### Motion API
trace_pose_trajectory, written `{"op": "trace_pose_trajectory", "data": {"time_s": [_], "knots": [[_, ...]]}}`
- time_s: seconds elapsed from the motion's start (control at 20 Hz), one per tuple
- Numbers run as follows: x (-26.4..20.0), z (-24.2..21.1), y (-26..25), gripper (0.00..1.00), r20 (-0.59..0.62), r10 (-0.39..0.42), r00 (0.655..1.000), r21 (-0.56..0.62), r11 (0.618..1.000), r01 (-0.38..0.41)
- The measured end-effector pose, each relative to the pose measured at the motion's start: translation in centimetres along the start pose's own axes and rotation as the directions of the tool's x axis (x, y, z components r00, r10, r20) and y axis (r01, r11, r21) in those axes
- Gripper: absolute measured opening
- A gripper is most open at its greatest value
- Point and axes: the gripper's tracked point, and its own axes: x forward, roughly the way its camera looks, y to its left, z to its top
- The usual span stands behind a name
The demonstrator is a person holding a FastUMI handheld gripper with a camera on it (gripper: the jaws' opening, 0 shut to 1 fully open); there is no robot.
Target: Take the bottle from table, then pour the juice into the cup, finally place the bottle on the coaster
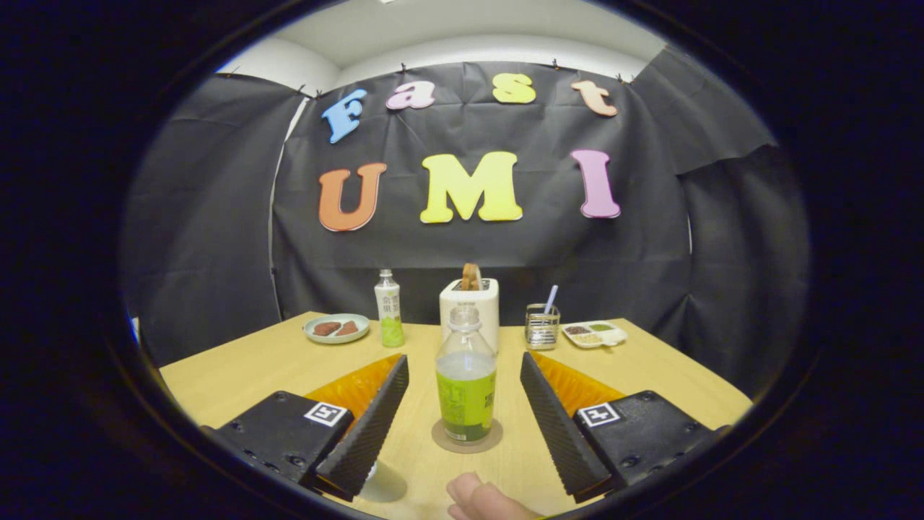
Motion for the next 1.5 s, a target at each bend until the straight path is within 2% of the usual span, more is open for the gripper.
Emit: {"op": "trace_pose_trajectory", "data": {"time_s": [0.15, 0.35, 0.6, 0.9, 1.05, 1.2, 1.35, 1.5], "knots": [[-3.5, 1.2, 0.1, 1.00, -0.002, -0.020, 1.000, -0.015, 1.000, 0.020], [-8.2, 3.4, 0.1, 1.00, 0.063, -0.025, 0.998, -0.098, 0.995, 0.032], [-13.0, 3.7, -1.8, 1.00, 0.112, -0.082, 0.990, -0.169, 0.980, 0.101], [-18.0, 1.7, -1.0, 1.00, 0.067, -0.029, 0.997, -0.077, 0.996, 0.034], [-20.6, 2.7, -2.0, 1.00, 0.110, -0.074, 0.991, -0.033, 0.996, 0.079], [-22.5, 3.0, -2.1, 1.00, 0.143, -0.083, 0.986, 0.001, 0.996, 0.084], [-22.9, 2.6, -2.6, 1.00, 0.141, -0.103, 0.985, -0.071, 0.991, 0.113], [-23.3, 1.7, -3.0, 1.00, 0.098, -0.100, 0.990, -0.104, 0.988, 0.110]]}}
